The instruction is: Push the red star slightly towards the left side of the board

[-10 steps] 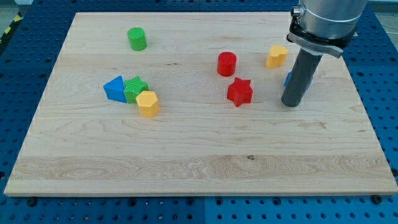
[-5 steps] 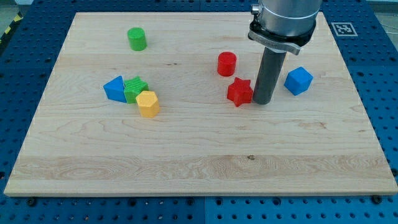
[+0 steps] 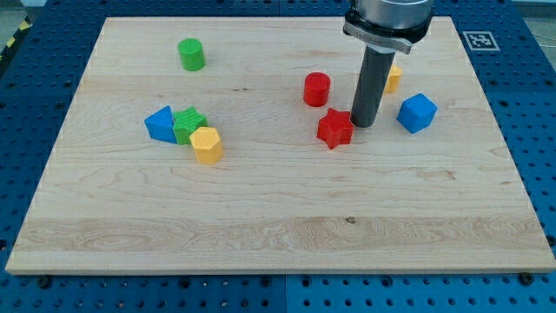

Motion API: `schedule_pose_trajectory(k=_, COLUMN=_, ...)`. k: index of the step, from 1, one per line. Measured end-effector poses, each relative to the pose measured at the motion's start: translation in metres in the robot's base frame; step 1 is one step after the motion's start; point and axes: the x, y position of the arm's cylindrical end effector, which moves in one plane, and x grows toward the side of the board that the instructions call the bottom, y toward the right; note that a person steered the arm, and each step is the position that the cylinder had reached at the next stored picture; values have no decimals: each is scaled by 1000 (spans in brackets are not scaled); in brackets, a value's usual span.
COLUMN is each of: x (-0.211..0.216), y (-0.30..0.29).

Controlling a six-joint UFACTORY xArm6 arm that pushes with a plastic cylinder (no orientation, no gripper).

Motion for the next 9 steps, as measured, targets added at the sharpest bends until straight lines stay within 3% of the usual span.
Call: schedule_pose_trajectory(k=9, x=1, y=-151)
